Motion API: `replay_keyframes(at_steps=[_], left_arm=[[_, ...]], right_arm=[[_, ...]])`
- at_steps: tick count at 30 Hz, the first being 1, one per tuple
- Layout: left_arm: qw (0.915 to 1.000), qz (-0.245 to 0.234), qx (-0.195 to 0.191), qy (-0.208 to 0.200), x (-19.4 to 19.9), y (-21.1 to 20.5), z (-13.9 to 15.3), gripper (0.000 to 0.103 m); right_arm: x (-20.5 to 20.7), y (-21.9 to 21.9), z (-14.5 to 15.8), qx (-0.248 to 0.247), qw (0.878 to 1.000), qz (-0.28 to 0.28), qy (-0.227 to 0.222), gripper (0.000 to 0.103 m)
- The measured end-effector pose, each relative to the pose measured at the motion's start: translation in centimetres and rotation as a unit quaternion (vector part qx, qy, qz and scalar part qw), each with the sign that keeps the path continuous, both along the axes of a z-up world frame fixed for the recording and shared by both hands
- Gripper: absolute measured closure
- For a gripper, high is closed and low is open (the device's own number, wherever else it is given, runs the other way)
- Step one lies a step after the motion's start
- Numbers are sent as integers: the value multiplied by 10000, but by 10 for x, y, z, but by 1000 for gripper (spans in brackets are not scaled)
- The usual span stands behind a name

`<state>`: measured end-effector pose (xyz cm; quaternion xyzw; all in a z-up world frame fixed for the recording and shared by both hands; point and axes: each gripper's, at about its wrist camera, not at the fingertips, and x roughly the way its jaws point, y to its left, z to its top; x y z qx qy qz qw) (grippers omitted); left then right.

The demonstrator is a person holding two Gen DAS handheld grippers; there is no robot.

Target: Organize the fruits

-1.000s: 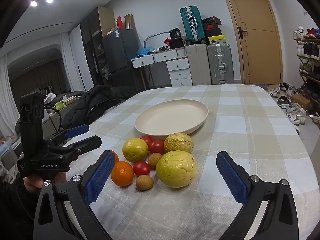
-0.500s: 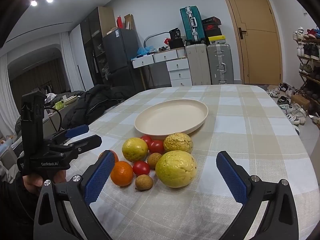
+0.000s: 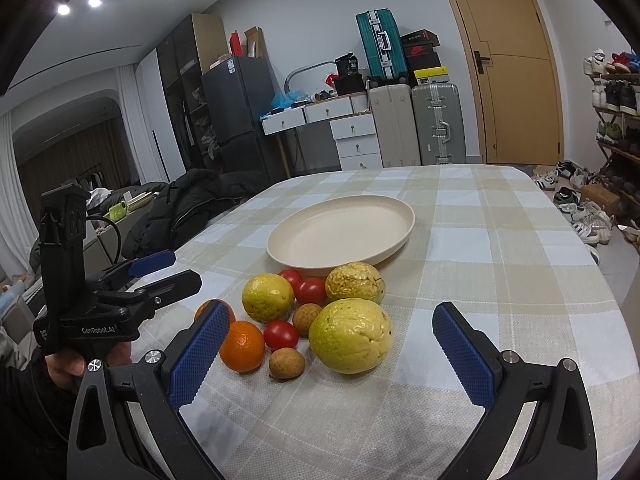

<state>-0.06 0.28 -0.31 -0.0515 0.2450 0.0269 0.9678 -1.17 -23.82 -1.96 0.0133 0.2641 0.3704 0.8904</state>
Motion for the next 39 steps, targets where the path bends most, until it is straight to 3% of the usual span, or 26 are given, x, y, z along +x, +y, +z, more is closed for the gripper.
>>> replay_keyframes(at_steps=[39], left_arm=[[10000,31,30,1,-1,-1,0,1]], right_arm=[[-1,-1,0,16,9999,-36,-115,0]])
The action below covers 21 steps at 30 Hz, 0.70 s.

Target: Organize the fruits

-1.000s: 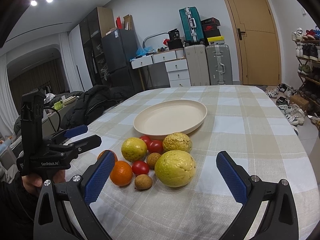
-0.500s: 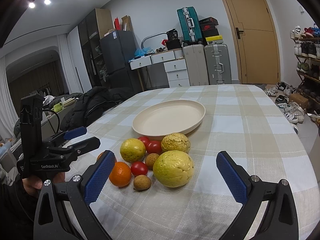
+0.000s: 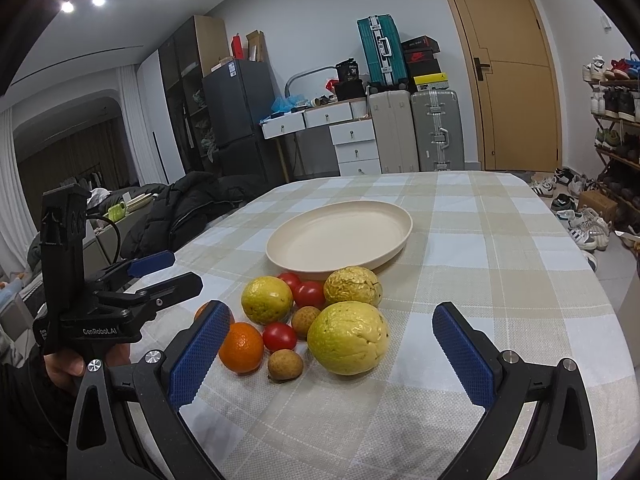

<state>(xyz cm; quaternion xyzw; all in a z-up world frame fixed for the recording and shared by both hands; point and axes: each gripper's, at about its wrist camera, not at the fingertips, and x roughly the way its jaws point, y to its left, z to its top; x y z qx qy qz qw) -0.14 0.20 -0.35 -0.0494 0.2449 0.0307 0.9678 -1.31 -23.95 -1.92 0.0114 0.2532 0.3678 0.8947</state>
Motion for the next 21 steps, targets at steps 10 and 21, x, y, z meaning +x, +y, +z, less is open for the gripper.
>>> replay_keyframes(at_steps=[10,21], left_arm=[[10000,-7,0,9,-1,-1,0,1],[10000,-15,-2,19,-1,-1,-1,1]], right_arm=[[0,1,0,-39,10000,-17,-31,0],[2,3,1,-107,9999,12,52,0]])
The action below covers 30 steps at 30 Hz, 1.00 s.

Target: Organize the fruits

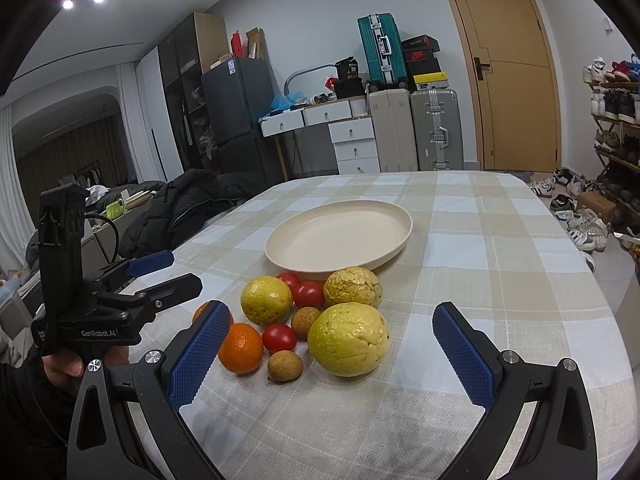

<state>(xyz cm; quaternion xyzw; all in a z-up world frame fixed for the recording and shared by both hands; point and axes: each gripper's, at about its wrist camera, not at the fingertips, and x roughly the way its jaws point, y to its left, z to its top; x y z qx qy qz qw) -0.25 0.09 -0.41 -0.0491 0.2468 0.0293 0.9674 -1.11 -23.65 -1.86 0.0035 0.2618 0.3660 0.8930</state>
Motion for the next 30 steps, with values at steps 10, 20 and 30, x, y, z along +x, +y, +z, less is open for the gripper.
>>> replay_keyframes(at_steps=[10,20,30], left_arm=[[9997,-47,105,209,3,2,-3,1],[9955,-34,143,938,11,11,-12,1],[9906,-75,186,1352,25,10,-21,1]], right_arm=[[14,4,-6,-312,9985,-142,422,0],[28,11,-17,-755,9931,-356,825,0],[43,17,-31,-902,9869,-161,1328,20]])
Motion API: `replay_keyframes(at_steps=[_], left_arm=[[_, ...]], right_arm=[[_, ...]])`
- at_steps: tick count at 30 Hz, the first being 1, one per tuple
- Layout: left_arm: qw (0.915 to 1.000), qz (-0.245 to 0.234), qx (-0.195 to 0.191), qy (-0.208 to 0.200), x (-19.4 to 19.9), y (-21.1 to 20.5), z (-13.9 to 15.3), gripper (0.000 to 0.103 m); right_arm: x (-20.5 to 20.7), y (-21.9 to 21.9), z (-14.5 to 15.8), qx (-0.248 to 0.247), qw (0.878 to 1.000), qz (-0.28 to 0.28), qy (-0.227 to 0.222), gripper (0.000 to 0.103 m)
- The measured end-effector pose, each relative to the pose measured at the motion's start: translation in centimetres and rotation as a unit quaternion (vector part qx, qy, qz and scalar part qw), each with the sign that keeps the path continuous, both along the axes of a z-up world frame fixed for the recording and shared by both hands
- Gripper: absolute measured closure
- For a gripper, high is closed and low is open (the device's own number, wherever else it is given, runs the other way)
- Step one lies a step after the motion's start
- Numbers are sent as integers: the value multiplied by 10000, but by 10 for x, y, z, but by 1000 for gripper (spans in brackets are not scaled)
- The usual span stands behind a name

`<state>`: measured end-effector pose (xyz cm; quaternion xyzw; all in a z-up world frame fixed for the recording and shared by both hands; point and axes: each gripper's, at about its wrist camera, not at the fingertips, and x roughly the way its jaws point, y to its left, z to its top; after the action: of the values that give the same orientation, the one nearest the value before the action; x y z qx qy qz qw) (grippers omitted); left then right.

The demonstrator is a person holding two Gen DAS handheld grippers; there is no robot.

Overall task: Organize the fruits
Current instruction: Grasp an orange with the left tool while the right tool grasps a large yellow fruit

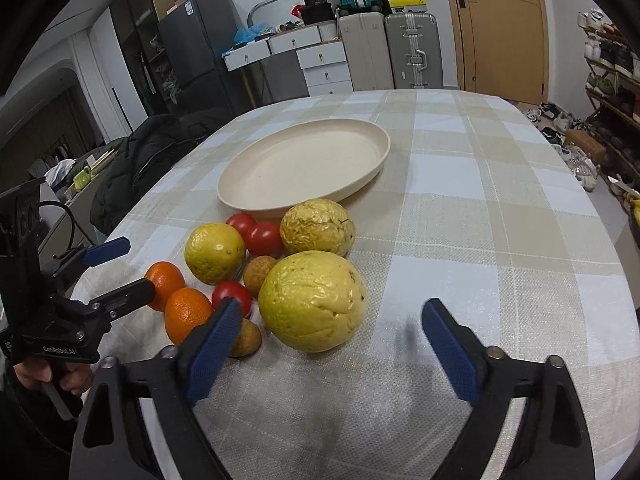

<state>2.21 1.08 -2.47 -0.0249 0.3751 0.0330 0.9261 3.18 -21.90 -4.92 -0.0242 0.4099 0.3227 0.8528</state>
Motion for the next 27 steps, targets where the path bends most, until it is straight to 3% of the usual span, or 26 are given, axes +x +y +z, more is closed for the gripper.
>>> replay_keyframes(at_steps=[4,8,13,16,18,27], left_arm=[[9999,-84,3,116,3,-2,-2,7],[9994,-241,-118,217,6,-3,-3,21],[9980,-461,-249,342,8,-8,-7,31],[9967,-604,-359,413,9,-12,-10,47],[9953,-715,-478,435,10,-13,-12,65],[9954,-718,-575,285,5,-13,-10,65]], right_arm=[[-1,5,-2,-85,9999,64,-18,25],[-3,10,-3,-156,9997,189,-35,34],[-4,10,-2,-165,9997,194,-68,35],[-4,11,-2,-151,9996,221,-64,40],[-5,12,-2,-149,9995,271,-66,44],[-9,9,3,-27,9997,162,-206,45]])
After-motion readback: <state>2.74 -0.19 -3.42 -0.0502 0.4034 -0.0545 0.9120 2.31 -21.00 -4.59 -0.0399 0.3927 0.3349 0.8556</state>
